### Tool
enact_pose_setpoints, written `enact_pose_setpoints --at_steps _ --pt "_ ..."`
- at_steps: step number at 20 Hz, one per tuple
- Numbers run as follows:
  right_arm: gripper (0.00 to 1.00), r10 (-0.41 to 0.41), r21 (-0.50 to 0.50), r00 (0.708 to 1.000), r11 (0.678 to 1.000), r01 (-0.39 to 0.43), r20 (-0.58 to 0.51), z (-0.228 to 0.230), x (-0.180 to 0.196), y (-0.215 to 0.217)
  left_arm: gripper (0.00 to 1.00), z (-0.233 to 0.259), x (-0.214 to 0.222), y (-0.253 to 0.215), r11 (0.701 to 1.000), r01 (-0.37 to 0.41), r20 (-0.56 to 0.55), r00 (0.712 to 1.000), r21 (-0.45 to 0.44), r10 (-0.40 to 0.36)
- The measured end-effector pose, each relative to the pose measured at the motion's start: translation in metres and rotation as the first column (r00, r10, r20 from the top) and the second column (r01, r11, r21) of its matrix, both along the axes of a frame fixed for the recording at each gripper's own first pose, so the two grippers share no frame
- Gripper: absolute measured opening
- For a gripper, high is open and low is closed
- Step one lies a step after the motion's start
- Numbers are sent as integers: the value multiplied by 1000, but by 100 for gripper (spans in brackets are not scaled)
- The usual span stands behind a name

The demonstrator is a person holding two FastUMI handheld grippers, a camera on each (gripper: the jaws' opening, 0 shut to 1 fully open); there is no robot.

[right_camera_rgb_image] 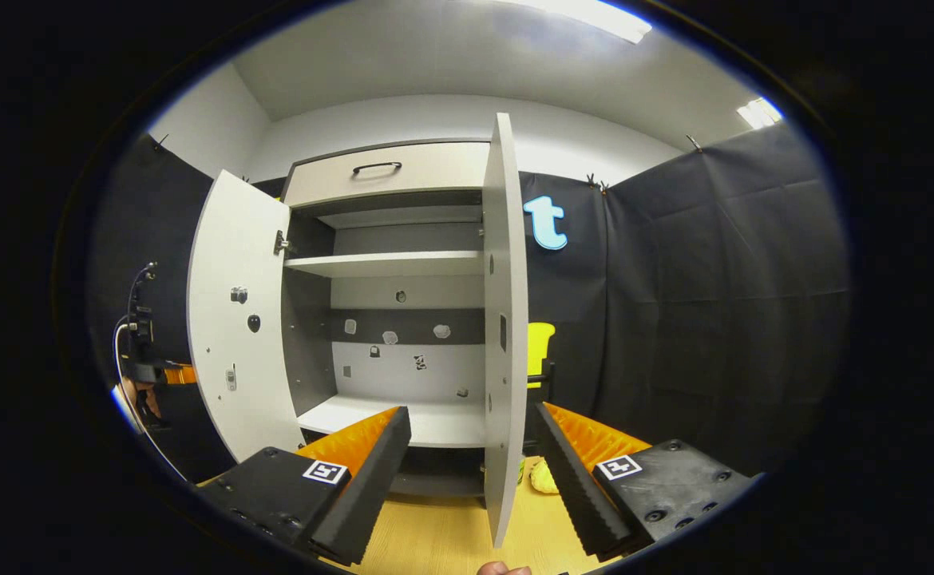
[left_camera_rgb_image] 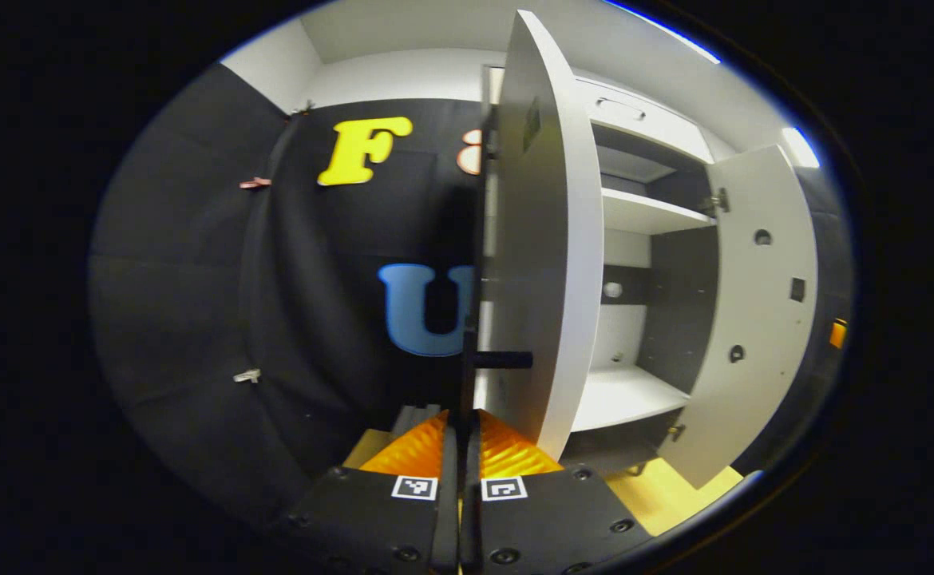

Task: Open the right door of the double-door shoe cabinet with the right hand, and open the left door with the left hand.

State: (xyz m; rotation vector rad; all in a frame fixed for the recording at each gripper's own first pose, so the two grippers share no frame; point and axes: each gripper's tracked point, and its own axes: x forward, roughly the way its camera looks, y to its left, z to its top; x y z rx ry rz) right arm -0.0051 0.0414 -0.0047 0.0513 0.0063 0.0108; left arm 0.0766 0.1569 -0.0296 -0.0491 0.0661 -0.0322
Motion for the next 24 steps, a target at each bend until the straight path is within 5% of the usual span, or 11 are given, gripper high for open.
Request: enact_pose_setpoints --at_steps 2,6,22,24 --pt "93 4 -4 1000 1000 -4 0 0 -2 2 10 2 -3 -6 999 34 -2 999 -35 -34" --pt "97 7 8 1000 1000 -7 -7 -2 -3 3 10 2 -4 0 997 5 11 1000 72 -6" --pt "97 0 24 1000 1000 0 1 0 0 8 10 44 -56 -25 995 -5 116 993 95 -6" --pt "97 4 18 1000 1000 -4 4 1 1 10 19 45 -60 -28 995 -9 125 992 100 -3"
